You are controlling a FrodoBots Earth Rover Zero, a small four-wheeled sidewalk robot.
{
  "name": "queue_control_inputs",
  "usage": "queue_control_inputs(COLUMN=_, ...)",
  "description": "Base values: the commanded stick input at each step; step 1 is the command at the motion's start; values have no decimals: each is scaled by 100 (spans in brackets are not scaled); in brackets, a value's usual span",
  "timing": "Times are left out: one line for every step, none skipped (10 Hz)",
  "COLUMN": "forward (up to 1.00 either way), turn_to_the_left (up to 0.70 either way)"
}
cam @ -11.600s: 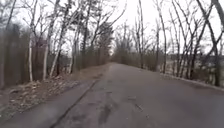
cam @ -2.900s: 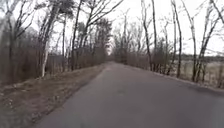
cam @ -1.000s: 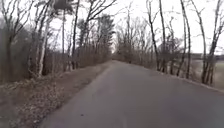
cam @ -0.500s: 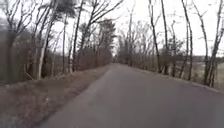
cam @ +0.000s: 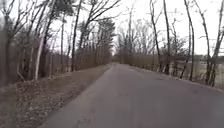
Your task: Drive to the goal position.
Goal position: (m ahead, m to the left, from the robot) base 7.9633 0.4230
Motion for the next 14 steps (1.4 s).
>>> queue_control_inputs(forward=85, turn_to_the_left=0)
queue_control_inputs(forward=85, turn_to_the_left=0)
queue_control_inputs(forward=85, turn_to_the_left=0)
queue_control_inputs(forward=85, turn_to_the_left=0)
queue_control_inputs(forward=85, turn_to_the_left=0)
queue_control_inputs(forward=85, turn_to_the_left=0)
queue_control_inputs(forward=85, turn_to_the_left=0)
queue_control_inputs(forward=85, turn_to_the_left=-3)
queue_control_inputs(forward=85, turn_to_the_left=-14)
queue_control_inputs(forward=85, turn_to_the_left=-25)
queue_control_inputs(forward=85, turn_to_the_left=0)
queue_control_inputs(forward=85, turn_to_the_left=0)
queue_control_inputs(forward=85, turn_to_the_left=0)
queue_control_inputs(forward=85, turn_to_the_left=0)
